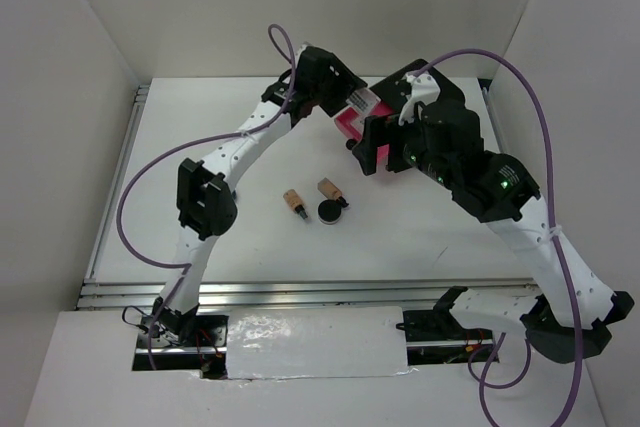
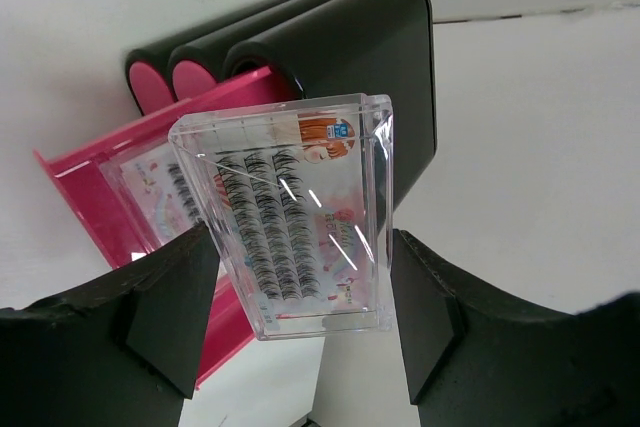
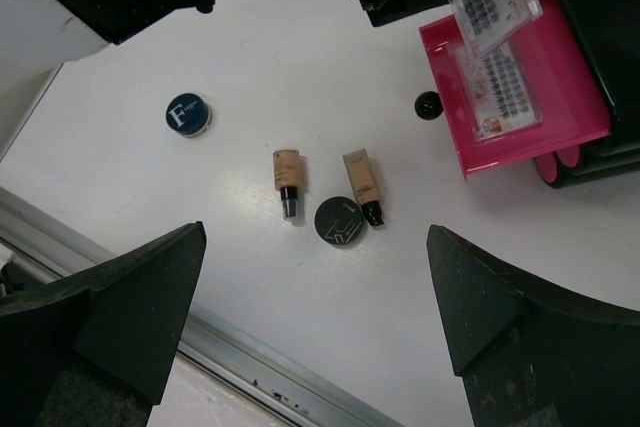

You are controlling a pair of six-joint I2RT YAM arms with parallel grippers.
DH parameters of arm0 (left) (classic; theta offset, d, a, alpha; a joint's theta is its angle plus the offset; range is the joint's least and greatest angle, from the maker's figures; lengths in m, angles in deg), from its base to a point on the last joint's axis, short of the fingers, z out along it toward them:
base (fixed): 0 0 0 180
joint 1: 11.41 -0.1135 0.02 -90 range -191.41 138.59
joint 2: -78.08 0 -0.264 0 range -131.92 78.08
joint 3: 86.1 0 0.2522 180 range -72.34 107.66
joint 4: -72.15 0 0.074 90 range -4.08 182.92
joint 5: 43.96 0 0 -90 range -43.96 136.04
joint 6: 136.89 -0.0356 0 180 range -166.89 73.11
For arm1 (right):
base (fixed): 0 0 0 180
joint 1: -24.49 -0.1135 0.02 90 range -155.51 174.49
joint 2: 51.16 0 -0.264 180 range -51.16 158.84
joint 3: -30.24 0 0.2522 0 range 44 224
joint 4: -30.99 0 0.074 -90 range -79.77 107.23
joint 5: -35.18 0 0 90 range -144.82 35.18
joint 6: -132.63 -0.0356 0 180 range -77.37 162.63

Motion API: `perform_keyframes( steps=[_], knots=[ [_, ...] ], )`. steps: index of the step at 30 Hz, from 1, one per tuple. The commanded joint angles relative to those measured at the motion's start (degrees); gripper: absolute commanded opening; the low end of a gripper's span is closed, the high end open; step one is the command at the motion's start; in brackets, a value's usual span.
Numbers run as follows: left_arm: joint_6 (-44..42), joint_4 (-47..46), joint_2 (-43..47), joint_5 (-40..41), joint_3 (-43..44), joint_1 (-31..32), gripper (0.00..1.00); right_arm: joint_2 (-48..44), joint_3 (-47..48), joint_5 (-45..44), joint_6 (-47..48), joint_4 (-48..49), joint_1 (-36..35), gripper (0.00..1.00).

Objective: Organize the makeup

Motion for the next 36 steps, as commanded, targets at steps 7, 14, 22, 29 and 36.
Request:
perform_keyframes(
  steps=[7,14,22,29,36],
  knots=[
    [1.78,-2.10,-3.55,-1.21,3.57,1.92,0.55,-1.40,1.89,-2.04,0.64,0.29,0.55,1.00],
    [1.00,-2.89,-2.76,-2.17,0.22,3.06,0.71,-1.93,1.01,-1.69,0.73,0.64,0.55,1.00],
    [-0.67,-2.53,-2.76,-1.91,4.62,3.06,1.00,-1.84,0.84,-1.34,0.73,0.55,0.55,1.00],
    [-3.13,2.37,3.38,3.36,2.51,1.22,0.99,-1.41,-3.11,0.50,0.29,2.74,1.42,1.00],
    [-9.99,17.84,16.65,11.53,-8.55,-5.02,0.99,1.49,-8.56,6.66,-1.55,5.46,1.60,1.00]
  ],
)
